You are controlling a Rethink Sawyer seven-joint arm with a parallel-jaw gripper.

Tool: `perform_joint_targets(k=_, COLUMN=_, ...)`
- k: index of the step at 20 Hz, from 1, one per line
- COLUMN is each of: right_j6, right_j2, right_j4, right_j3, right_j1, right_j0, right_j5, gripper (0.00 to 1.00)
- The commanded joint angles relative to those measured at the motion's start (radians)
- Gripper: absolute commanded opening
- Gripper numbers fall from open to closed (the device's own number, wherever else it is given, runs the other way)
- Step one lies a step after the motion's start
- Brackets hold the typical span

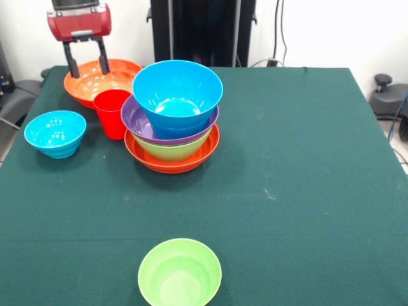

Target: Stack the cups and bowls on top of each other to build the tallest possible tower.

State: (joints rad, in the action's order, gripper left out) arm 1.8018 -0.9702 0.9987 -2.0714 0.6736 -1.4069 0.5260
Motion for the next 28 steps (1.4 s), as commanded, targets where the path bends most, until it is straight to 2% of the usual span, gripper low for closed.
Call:
perform_joint_targets(k=1, right_j6=-0.135, right_j2=0.119, right_j4=0.089, right_j3=0.048, right_j1=-0.048, right_j0=0.088, right_j5=0.068, gripper=1.0)
perform_joint_targets(k=6, right_j6=-0.168, right_j2=0.171, right_j4=0.066, right_j3=0.076, right_j1=-0.041, right_j0=0.132, right_j5=0.164, gripper=1.0)
perform_joint_targets(k=10, right_j6=-0.185, right_j2=0.21, right_j4=0.086, right_j3=0.107, right_j1=-0.076, right_j0=0.153, right_j5=0.174, gripper=1.0)
perform_joint_targets(k=17, right_j6=-0.15, right_j2=0.287, right_j4=0.15, right_j3=0.177, right_j1=-0.157, right_j0=0.205, right_j5=0.136, gripper=1.0)
perform_joint_targets(k=19, right_j6=-0.145, right_j2=0.309, right_j4=0.173, right_j3=0.22, right_j1=-0.212, right_j0=0.223, right_j5=0.115, gripper=1.0)
perform_joint_targets(k=22, right_j6=-0.181, right_j2=0.315, right_j4=0.202, right_j3=0.298, right_j1=-0.309, right_j0=0.234, right_j5=0.073, gripper=1.0)
perform_joint_targets(k=28, right_j6=-0.199, right_j2=0.321, right_j4=0.224, right_j3=0.362, right_j1=-0.377, right_j0=0.25, right_j5=0.033, gripper=1.0)
